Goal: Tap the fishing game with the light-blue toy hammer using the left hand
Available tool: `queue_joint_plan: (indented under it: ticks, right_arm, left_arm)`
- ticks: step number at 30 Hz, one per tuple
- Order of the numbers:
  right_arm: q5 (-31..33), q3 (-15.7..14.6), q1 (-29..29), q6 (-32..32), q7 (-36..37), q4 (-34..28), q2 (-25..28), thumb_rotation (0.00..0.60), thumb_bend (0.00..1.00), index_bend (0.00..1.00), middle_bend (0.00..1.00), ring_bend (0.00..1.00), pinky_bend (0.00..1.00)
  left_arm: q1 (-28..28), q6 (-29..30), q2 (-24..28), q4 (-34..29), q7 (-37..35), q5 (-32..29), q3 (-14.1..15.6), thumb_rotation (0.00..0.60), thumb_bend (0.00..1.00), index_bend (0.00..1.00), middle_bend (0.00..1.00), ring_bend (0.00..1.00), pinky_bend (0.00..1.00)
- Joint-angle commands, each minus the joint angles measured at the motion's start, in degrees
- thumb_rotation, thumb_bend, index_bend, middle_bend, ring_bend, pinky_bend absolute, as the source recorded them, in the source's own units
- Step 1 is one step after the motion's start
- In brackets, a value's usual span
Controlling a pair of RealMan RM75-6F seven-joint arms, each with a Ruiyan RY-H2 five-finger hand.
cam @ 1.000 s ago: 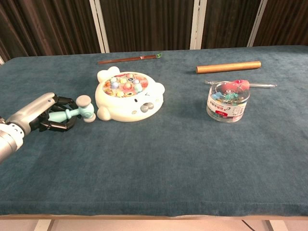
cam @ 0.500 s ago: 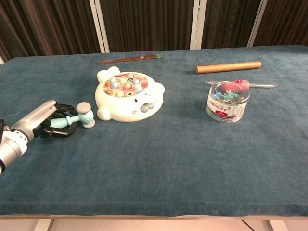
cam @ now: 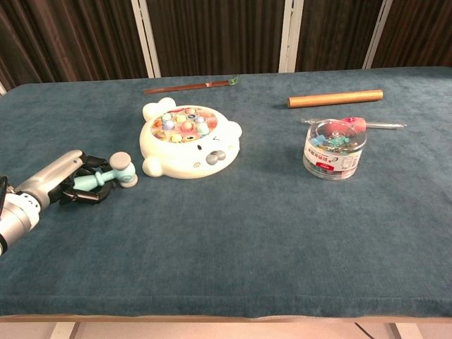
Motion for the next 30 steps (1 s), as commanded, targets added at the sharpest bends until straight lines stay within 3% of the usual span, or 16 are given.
queue_joint_plan:
  ticks: [1,7,8,12,13,20,30]
  right_arm:
    - [-0.04,-0.02,-0.01,0.03,0.04,0.00,0.02,0.600,0.30,0.00,0.00,0.00,0.00]
    - [-0.17,-0.22,0.17,-0.41,0.39,-0.12,0.22,0.600,0.30,0.00,0.00,0.00,0.00]
    - [-0.23,-0.25,0.21,-0.47,0.48,-0.15,0.29,0.600,0.31,0.00,0.00,0.00,0.00]
    - [-0.29,-0.31,0.27,-0.54,0.77,-0.21,0.47,0.600,0.31,0.00,0.00,0.00,0.00]
    - [-0.28,-0.31,0.28,-0.56,0.81,-0.22,0.49,0.600,0.31,0.00,0.00,0.00,0.00]
    - [-0.33,-0.37,0.33,-0.61,1.04,-0.25,0.63,0.600,0.30,0.00,0.00,0.00,0.00]
    - [-0.44,-0.50,0.41,-0.78,1.11,-0.35,0.70,0.600,0.31,0.00,0.00,0.00,0.00]
  left_arm:
    - [0.04,0.21,-0.13,0.36,0.11,0.20,-0.06,0.600,0.62,0.63,0.70,0.72,1.00]
    - [0.01,0.54,-0.27,0.70,-0.60,0.81,-0.33,0.600,0.62,0.61,0.67,0.63,0.94]
    - [-0.02,0.27,-0.17,0.53,-0.85,0.75,-0.39,0.600,0.61,0.61,0.67,0.61,0.89]
    - [-0.24,-1.73,0.61,-0.43,-2.01,0.25,-0.59,0.600,0.60,0.60,0.65,0.55,0.50]
    - [-0.28,-1.92,0.66,-0.46,-2.13,0.19,-0.65,0.600,0.60,0.59,0.64,0.54,0.45]
    - [-0.33,-3.29,1.31,-1.34,-4.46,-0.13,-1.15,0.600,0.54,0.54,0.56,0.41,0.29]
    - [-0.41,-2.84,1.39,-0.29,-4.59,0.71,-0.96,0.575,0.49,0.52,0.42,0.26,0.15]
